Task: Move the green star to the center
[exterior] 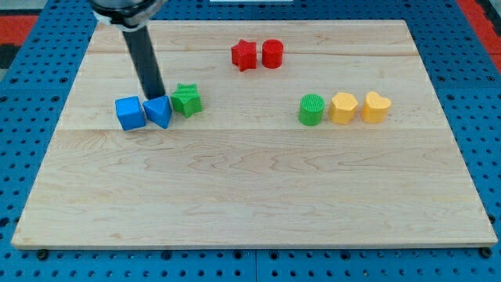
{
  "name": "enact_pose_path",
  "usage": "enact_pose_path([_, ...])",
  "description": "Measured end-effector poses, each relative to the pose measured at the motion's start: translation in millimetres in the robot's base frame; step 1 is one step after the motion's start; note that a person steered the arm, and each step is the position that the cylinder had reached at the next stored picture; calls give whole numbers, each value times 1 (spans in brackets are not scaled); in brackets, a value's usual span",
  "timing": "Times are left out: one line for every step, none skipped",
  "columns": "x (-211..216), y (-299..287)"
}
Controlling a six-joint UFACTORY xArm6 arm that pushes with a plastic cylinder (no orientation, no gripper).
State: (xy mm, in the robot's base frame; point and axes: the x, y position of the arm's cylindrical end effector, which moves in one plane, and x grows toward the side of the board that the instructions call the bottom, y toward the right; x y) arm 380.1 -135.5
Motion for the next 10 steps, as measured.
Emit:
enact_pose_path([7, 37])
enact_pose_path([19, 68])
enact_pose_path([28, 79])
enact_pose_path([42, 79])
enact_pose_path([51, 87])
enact_pose_path([54, 103])
enact_pose_path([54, 114])
enact_pose_path([54, 116])
enact_pose_path([53, 118])
enact_pose_path([49, 119])
